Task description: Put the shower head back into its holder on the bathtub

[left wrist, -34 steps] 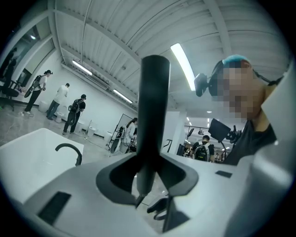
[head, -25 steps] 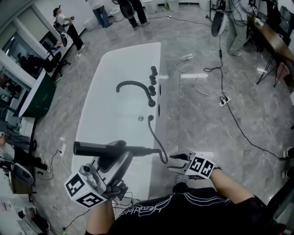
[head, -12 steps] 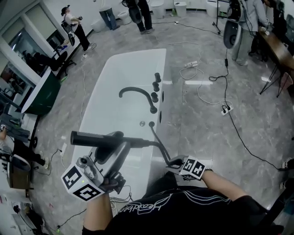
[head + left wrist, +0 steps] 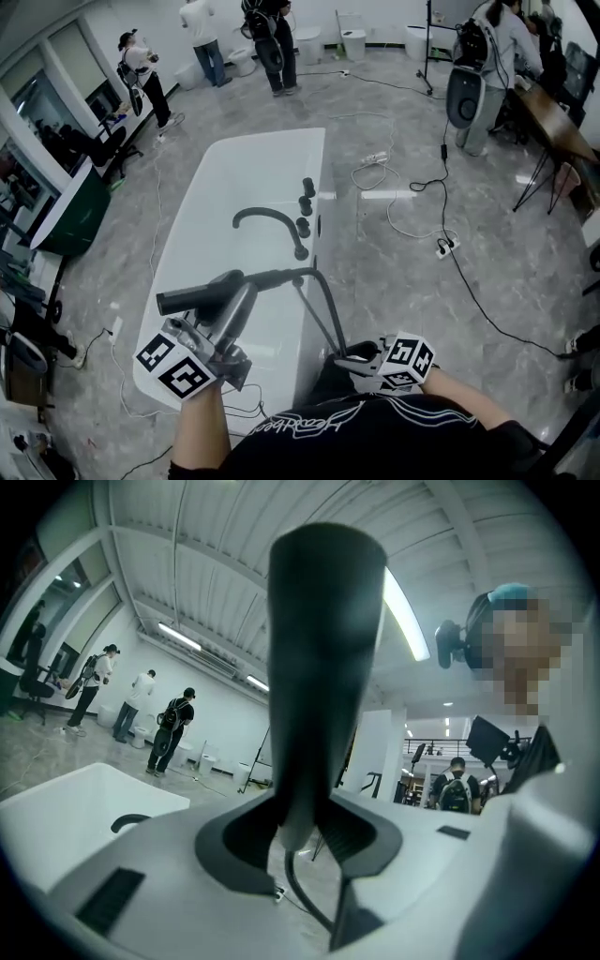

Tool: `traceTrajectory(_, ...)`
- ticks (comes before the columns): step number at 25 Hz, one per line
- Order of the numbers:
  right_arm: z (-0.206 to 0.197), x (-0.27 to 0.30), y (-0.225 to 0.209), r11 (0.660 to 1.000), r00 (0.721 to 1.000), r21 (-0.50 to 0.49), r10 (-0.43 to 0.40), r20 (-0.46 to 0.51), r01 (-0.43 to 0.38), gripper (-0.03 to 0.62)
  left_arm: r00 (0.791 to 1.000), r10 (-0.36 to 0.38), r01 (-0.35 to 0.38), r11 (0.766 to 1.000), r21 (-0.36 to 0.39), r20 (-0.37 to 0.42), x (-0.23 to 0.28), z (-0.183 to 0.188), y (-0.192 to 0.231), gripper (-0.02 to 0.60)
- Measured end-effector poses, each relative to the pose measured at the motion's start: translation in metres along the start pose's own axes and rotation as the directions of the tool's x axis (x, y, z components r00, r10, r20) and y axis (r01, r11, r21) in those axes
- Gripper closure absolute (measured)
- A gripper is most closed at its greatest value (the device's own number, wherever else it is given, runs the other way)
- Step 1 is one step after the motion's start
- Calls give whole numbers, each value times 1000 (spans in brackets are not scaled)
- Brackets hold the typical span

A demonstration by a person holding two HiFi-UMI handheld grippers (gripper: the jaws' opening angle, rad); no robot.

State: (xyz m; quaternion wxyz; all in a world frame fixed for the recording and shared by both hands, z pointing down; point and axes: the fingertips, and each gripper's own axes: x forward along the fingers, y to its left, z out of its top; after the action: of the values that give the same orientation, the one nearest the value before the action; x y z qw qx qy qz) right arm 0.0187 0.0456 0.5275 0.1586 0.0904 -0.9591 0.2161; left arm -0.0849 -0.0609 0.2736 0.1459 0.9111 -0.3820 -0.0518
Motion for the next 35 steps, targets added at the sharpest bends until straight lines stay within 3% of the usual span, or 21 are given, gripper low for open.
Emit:
traceTrajectory(3, 30, -7, 2, 1000, 997, 21, 18, 72, -19, 528, 1000, 1, 0, 1000, -28, 31, 6, 5, 14, 446)
traceTrajectory(12, 132, -12, -9, 996, 979, -85, 56, 198, -40, 528, 994, 0, 5, 999, -48, 107, 12, 38, 47, 446)
traceTrajectory(23, 216, 2, -60, 991, 955, -131, 68, 290, -31, 528, 986, 75, -77, 997, 5, 148, 8, 79, 88, 447)
traceTrajectory(35, 251, 40, -114, 990, 953, -143, 56, 298, -13, 528, 973, 138, -152, 986, 64, 182, -8, 96, 114, 448)
